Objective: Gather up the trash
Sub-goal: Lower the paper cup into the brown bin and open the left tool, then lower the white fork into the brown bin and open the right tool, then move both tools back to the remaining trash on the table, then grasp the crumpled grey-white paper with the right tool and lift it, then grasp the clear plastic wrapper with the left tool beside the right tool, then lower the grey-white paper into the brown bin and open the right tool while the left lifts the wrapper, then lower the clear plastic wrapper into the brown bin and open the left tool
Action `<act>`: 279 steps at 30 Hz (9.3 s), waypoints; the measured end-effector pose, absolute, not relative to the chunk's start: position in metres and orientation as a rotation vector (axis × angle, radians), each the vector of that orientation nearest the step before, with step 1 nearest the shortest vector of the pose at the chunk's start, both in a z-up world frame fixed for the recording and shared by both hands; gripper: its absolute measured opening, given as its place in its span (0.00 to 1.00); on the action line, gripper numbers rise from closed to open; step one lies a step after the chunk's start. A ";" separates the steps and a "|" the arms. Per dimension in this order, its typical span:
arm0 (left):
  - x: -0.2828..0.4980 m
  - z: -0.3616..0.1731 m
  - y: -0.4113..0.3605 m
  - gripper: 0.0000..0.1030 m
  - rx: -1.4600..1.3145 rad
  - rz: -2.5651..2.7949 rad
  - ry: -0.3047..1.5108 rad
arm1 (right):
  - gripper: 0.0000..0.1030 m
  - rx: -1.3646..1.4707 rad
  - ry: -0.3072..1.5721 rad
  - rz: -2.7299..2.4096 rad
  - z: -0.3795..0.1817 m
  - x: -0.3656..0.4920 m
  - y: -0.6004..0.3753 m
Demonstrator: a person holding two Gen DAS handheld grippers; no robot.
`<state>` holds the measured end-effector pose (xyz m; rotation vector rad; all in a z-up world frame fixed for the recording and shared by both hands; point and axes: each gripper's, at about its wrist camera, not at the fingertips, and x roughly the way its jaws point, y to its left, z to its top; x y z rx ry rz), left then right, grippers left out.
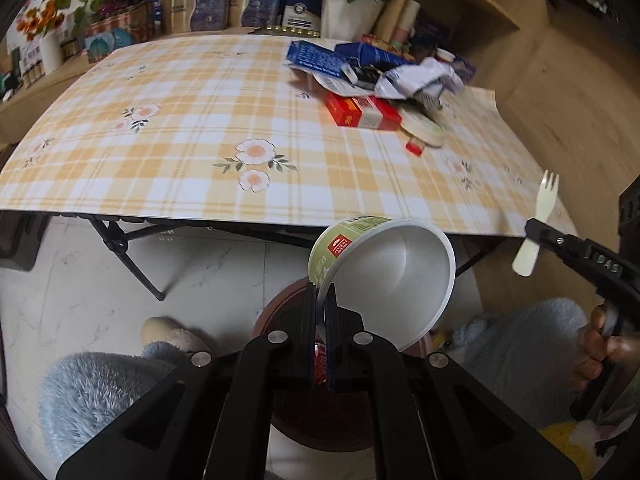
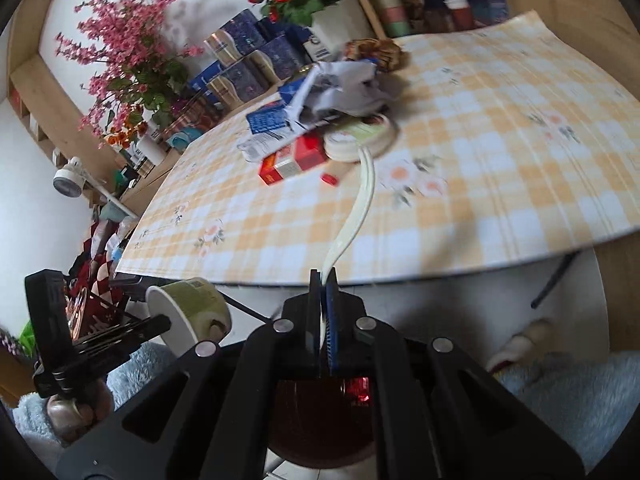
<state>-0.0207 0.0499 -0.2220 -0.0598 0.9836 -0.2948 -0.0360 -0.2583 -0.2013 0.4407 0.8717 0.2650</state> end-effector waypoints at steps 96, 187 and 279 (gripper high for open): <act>-0.003 -0.171 0.112 0.94 -0.141 -0.041 0.600 | 0.94 0.255 0.668 -0.011 -0.163 0.022 -0.273; 0.216 -0.250 -0.083 0.25 -0.794 -0.478 1.235 | 0.39 0.446 0.831 0.311 -0.244 0.105 -0.278; -0.007 -0.320 -0.014 0.04 0.107 -0.458 1.164 | 0.94 0.085 0.825 -0.126 -0.238 -0.054 -0.271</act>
